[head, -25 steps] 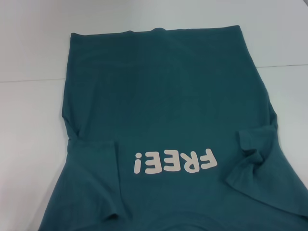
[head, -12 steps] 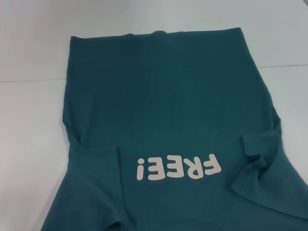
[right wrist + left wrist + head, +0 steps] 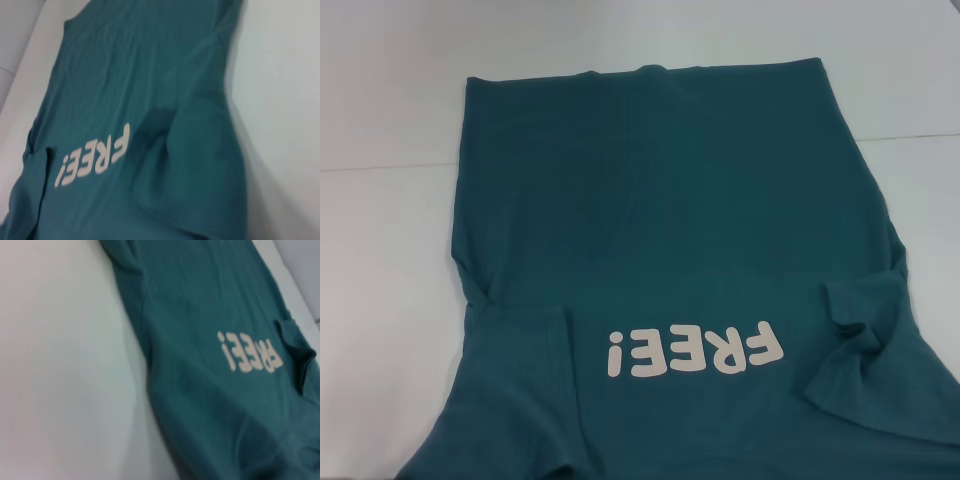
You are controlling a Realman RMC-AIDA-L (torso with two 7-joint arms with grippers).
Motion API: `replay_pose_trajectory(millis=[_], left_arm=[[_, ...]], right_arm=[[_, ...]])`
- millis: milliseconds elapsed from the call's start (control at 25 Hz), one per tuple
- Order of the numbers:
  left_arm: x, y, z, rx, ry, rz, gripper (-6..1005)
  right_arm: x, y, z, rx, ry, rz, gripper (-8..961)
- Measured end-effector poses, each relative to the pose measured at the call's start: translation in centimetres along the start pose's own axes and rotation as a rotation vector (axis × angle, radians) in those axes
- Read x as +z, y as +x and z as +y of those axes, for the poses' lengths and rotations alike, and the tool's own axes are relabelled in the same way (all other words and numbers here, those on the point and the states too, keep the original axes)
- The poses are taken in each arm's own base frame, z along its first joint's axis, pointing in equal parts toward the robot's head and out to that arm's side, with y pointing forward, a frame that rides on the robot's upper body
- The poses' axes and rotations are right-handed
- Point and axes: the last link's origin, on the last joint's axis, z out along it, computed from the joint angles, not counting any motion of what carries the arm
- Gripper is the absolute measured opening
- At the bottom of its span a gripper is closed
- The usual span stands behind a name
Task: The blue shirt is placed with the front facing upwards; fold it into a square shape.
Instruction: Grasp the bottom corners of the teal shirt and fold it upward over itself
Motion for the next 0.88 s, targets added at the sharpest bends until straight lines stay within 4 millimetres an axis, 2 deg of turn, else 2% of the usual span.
replay_pose_trajectory(millis=[240, 600, 880], left_arm=[[1.2, 3.0, 0.4, 0.022, -0.031, 0.102, 11], [4.2, 9.8, 1.8, 0.082, -0.064, 0.221, 12], [6.1, 13.9, 3.4, 0.140, -0.046, 0.247, 12]], right_arm=[[1.9, -3.0, 0.6, -0.036, -0.008, -0.072, 32], [6.0, -8.8, 2.4, -0.133, -0.016, -0.115, 32], [9.2, -12.7, 4.0, -0.213, 0.013, -0.137, 33]])
